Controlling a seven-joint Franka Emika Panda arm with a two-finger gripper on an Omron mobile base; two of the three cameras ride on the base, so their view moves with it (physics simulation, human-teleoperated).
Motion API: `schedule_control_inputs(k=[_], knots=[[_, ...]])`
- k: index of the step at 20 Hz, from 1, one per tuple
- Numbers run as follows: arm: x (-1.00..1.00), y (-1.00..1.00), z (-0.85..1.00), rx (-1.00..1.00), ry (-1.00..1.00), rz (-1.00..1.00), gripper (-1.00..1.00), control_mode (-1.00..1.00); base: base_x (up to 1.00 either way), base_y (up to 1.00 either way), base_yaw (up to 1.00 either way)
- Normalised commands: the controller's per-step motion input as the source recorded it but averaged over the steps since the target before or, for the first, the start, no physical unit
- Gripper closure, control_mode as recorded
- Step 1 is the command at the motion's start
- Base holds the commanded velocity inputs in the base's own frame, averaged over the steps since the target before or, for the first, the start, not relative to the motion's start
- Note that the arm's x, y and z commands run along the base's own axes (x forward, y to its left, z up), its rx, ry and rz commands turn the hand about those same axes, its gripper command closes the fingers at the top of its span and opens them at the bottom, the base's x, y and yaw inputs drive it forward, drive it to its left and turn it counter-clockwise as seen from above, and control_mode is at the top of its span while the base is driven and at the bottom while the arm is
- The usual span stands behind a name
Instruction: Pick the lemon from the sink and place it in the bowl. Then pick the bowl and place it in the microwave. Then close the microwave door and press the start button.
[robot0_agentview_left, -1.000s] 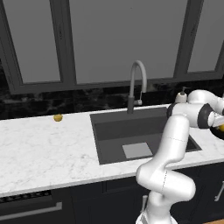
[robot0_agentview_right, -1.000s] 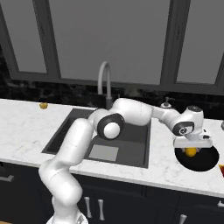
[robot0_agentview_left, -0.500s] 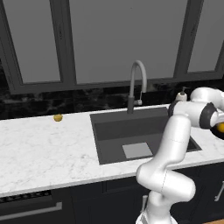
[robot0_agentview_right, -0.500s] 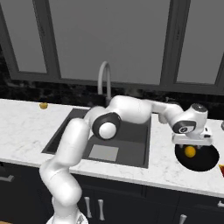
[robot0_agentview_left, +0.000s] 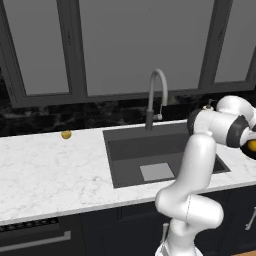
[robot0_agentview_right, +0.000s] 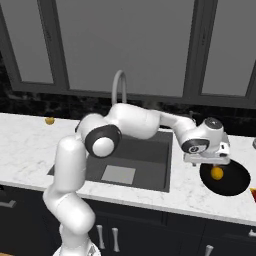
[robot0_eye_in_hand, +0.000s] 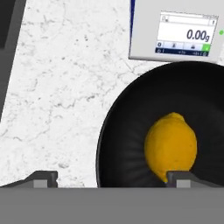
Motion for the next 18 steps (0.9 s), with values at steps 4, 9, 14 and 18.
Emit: schedule_control_inputs(k=[4, 9, 14, 18], knots=[[0.0, 0.25, 0.21, -0.03, 0.1, 0.0, -1.0, -1.0, 0.0, 0.0, 0.0], [0.0, 0.0, -0.07, -0.02, 0.07, 0.0, -1.0, -1.0, 0.0, 0.0, 0.0], [0.03, -0.17, -0.18, 0.0, 0.0, 0.0, -1.0, -1.0, 0.0, 0.0, 0.0], [0.01, -0.22, -0.25, 0.0, 0.0, 0.0, -1.0, -1.0, 0.0, 0.0, 0.0]])
